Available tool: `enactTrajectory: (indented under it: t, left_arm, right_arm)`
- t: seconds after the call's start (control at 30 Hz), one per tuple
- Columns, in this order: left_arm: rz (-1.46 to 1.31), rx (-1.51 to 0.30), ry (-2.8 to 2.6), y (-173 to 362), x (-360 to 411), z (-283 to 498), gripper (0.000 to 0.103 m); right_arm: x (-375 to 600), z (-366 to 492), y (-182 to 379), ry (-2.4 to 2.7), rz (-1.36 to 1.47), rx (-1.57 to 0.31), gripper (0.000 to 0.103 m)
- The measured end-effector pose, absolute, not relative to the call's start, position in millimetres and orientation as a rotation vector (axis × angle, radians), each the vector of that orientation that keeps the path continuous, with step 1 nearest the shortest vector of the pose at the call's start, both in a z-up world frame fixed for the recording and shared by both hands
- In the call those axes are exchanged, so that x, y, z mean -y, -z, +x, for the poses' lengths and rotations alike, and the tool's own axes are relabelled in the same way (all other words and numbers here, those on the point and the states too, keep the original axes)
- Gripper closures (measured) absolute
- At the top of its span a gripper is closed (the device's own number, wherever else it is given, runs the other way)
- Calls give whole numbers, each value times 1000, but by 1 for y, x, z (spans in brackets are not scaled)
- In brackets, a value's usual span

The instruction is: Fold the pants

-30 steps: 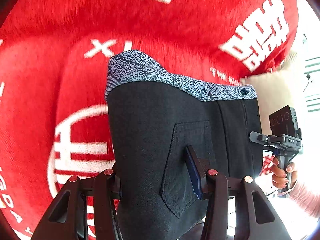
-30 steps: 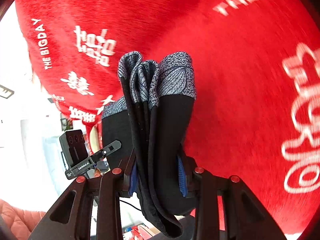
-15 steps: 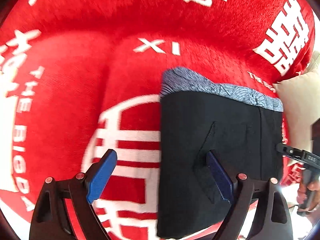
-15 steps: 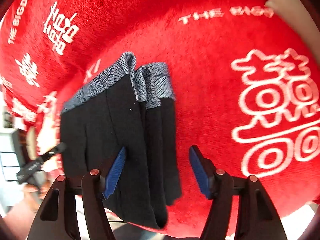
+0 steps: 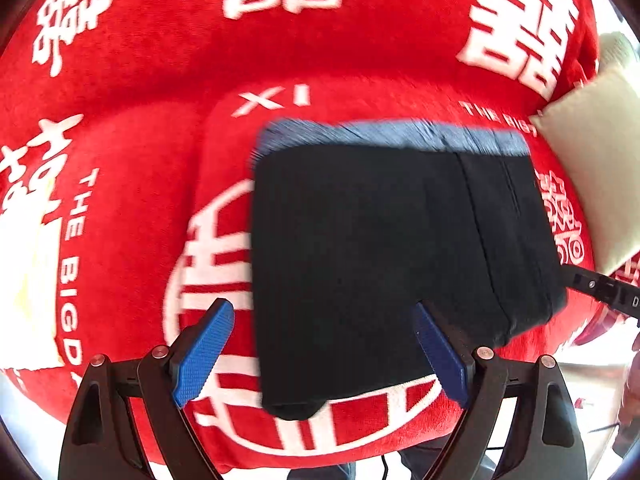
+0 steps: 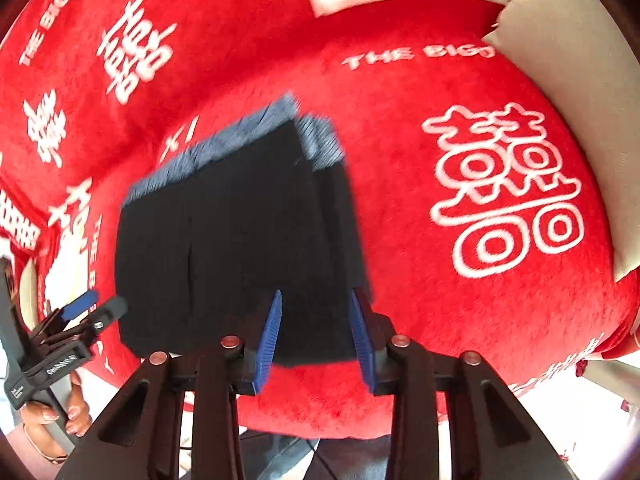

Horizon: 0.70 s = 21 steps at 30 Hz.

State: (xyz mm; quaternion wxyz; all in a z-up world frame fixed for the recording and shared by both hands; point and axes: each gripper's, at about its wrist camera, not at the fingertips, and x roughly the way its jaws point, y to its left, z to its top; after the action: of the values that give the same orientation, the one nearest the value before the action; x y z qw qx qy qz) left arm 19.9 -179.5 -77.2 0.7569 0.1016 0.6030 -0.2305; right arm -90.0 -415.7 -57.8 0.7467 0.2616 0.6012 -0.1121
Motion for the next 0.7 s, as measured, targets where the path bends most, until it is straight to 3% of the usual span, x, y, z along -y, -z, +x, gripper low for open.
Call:
enactTrajectory:
  t: [0.27,0.53,0.7]
  left_arm:
    - [250,-1375,497,112,178,17,5]
    - [288,-1360,449,78,171,11,5]
    - [311,-1370,425,56,167,0,5]
  right_arm:
    - [406,-85,86,287,495,-1377,65]
    - [410,-91,69,332,502,-1423,53]
    - [404,-109,53,326,531,-1447,39]
